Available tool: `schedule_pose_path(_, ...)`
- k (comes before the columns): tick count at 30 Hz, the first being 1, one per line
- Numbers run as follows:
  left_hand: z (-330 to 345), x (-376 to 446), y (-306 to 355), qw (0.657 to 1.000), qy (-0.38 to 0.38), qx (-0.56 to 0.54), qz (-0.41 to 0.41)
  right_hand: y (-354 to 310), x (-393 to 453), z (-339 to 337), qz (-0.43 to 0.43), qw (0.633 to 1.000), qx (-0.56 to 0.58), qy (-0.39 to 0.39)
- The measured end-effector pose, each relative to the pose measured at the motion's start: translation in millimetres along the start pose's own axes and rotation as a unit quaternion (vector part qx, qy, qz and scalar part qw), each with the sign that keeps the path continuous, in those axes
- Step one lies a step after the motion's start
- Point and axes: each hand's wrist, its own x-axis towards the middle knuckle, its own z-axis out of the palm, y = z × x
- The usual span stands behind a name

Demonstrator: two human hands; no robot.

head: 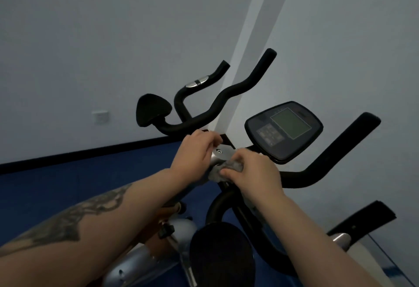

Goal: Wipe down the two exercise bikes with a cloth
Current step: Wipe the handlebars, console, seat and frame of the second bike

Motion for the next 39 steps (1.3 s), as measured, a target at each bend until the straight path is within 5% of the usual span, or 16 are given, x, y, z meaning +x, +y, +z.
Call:
schedule_pose_path(5,2,0,0,0.999,-0.001,0.041,0.01,9,8,-18,-0.048,0.993,-0.013,-0.11)
schedule_pose_path(10,3,0,-2,1.0,0.007,0.021,0.002,1,11,-12,-0.066,0.991,-0.046,-0.111)
schedule_pose_path(16,3,-1,-2,0.998,-0.009,0.058,0.019,-7,33,-44,-0.15,0.943,-0.142,-0.259)
schedule_pose_path(24,4,0,-6,0.999,0.0,0.029,0.029,-1,-9,-24,-0.101,0.981,-0.116,-0.119)
schedule_pose_path(27,5,0,-9,0.999,0.002,0.015,0.03,-2,-32,-13,0.004,0.999,-0.043,0.027)
schedule_pose_path(31,5,2,-13,0.999,-0.005,-0.005,0.033,-13,-57,0,0.102,0.983,0.025,0.149)
schedule_pose_path(39,4,1,-15,0.999,-0.024,-0.031,0.032,-36,-44,-28,0.235,0.92,0.21,0.232)
